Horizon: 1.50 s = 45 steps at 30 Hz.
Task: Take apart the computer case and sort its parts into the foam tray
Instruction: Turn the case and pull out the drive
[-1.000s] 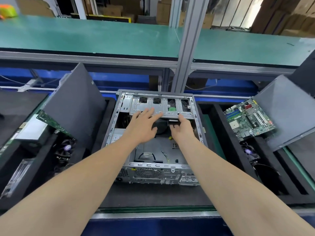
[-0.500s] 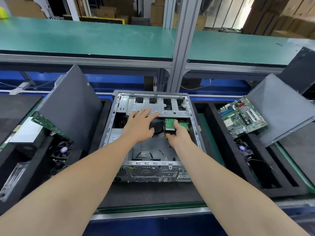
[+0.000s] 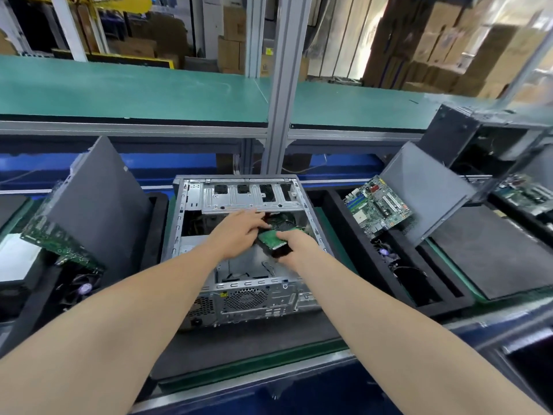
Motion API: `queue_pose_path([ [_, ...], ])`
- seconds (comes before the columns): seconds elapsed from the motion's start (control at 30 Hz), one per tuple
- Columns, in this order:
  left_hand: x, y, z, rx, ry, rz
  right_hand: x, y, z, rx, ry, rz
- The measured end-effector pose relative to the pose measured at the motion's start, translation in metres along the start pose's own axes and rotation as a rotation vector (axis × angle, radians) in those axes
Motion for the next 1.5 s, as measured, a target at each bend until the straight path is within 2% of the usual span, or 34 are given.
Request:
queue_pose_path([
  [0.13,-0.005,0.001,0.012,-0.145,0.034,0.058,-0.015,0.006,-0.01,-0.107,0.081,0.032],
  [0.27,0.005,0.001,0.034,-0.223,0.01,0.092,-0.016,0.023,-0.024,-0.249,0.248,0.223],
  [0.4,0.027,-0.002,0.065,-0.222,-0.048,0.215,-0.023,0.038,-0.05,-0.173,0.388,0.265],
  [0.57,0.071,-0.012,0.111,-0.234,-0.127,0.311,-0.017,0.075,-0.095,-0.283,0.533,0.416],
  [0.63,0.094,-0.019,0.129,-0.256,-0.128,0.272,-0.006,0.093,-0.114,-0.201,0.565,0.392],
  [0.7,0.119,-0.028,0.147,-0.268,-0.069,0.161,0.008,0.112,-0.131,-0.156,0.566,0.389],
  [0.83,0.17,-0.048,0.17,-0.309,0.04,-0.103,0.052,0.152,-0.16,-0.207,0.573,0.406],
  [1.03,0.235,-0.096,0.166,-0.447,0.228,-0.261,0.132,0.194,-0.182,-0.392,0.5,0.319],
  [1.13,0.254,-0.128,0.155,-0.613,0.357,-0.297,0.177,0.201,-0.182,-0.488,0.388,0.258],
  [1.2,0.263,-0.148,0.146,-0.638,0.42,-0.306,0.206,0.202,-0.18,-0.514,0.312,0.24],
  [1.5,0.302,-0.187,0.095,-0.536,0.582,-0.265,0.31,0.186,-0.173,-0.631,0.29,0.082],
])
Point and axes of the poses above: each hand's wrist, its own x-axis towards the middle knuckle, its own y-axis out of the back of the hand, z = x × y, the point moved 1 cm from there along x, towards the middle knuckle, and after that the axes turned 5 degrees about -x, right-handed, at the moved point
